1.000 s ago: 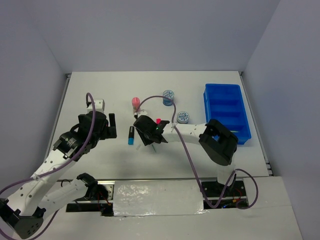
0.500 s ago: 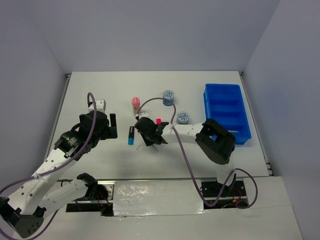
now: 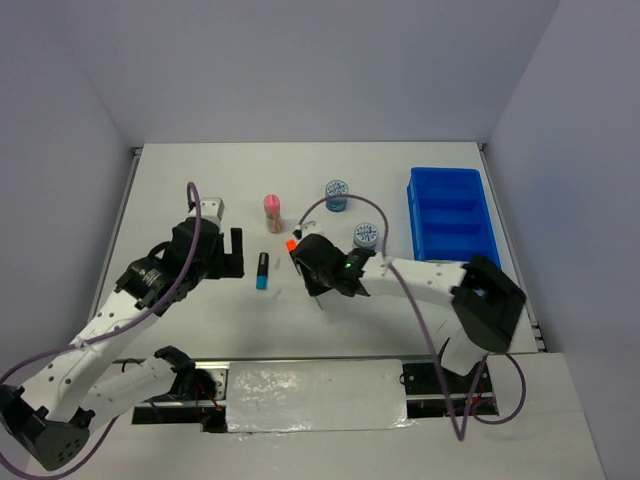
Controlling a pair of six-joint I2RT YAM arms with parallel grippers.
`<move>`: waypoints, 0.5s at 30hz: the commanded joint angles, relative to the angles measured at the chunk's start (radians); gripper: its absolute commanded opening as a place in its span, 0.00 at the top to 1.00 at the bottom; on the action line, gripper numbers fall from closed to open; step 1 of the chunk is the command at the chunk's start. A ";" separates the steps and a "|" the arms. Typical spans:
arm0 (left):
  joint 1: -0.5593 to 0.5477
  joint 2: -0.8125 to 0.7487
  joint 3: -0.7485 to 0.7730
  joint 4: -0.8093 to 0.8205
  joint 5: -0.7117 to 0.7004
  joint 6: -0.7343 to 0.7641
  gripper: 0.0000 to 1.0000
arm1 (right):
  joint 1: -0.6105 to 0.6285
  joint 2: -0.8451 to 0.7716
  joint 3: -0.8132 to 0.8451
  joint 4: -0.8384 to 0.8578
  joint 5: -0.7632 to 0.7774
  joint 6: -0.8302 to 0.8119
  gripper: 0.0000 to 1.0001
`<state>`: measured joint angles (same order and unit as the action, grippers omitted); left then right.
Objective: Sort the stationery into containers
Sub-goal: Pick up the pen from the center of the board, then close the pen cap on the pen.
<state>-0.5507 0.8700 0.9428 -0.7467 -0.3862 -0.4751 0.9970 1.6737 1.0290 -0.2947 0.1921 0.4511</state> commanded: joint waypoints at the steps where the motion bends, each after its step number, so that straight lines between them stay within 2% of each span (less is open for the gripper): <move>1: 0.000 0.066 -0.004 0.111 0.183 -0.025 0.01 | 0.012 -0.256 -0.009 -0.069 0.062 0.058 1.00; 4: -0.011 0.165 -0.009 0.159 0.245 -0.048 0.05 | 0.011 -0.441 -0.049 -0.156 0.159 0.096 1.00; 9: -0.093 0.328 -0.002 0.214 0.199 -0.080 0.18 | -0.005 -0.696 -0.138 -0.274 0.250 0.139 1.00; 15: -0.192 0.555 0.036 0.282 0.165 -0.080 0.41 | -0.012 -0.839 -0.211 -0.320 0.238 0.158 1.00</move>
<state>-0.7166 1.3678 0.9463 -0.5247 -0.2111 -0.5537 0.9878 0.8501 0.8448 -0.5518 0.4088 0.5846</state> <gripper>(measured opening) 0.618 0.098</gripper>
